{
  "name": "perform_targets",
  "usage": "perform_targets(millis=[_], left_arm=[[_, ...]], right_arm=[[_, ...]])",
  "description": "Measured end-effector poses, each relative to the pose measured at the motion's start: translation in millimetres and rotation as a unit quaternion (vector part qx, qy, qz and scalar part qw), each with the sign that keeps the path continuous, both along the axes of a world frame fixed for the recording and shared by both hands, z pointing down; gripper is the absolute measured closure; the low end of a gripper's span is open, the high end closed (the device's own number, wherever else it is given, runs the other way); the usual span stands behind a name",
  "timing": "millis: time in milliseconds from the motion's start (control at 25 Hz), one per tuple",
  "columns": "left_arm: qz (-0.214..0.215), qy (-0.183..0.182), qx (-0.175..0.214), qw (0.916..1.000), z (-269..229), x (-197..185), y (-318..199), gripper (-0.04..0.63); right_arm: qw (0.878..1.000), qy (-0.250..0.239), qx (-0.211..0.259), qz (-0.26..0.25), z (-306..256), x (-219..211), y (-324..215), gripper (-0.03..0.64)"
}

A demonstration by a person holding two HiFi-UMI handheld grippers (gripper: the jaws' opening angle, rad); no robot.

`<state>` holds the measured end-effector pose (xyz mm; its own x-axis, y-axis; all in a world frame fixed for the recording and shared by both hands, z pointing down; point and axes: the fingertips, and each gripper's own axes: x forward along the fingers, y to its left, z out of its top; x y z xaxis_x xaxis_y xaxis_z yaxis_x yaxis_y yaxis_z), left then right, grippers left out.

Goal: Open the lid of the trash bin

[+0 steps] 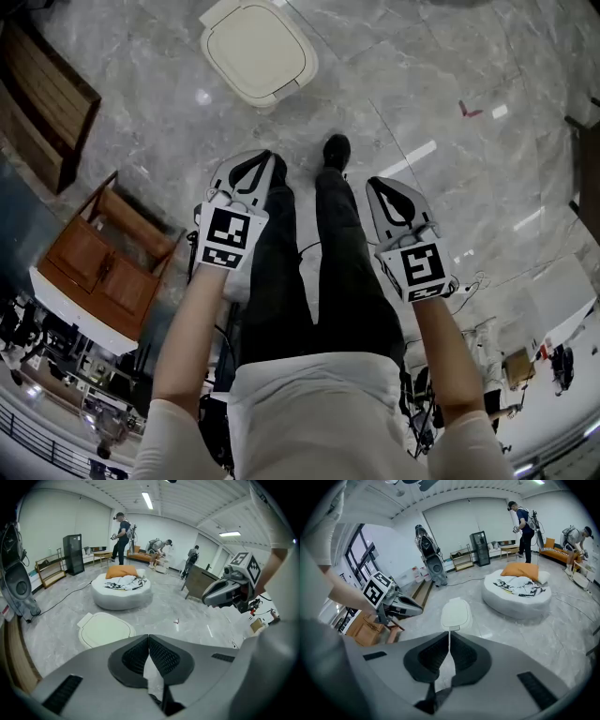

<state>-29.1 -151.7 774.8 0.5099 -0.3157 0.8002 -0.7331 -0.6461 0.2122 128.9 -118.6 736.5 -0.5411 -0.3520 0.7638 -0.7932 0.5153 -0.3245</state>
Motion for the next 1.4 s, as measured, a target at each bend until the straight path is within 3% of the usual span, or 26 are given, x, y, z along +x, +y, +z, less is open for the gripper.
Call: perform_targets(millis=[600,1400], left_arm=[[0.018,-0.073,-0.004,0.9972,105,7,-27,0.577],[0.037,-0.185,-0.041,0.9812,204,3,-43,0.577]], right_arm=[[0.999,-0.018,-0.037,0.004,74,11,10,0.584],[0.997,-0.029,-0.054,0.037,118,26,7,0.584]])
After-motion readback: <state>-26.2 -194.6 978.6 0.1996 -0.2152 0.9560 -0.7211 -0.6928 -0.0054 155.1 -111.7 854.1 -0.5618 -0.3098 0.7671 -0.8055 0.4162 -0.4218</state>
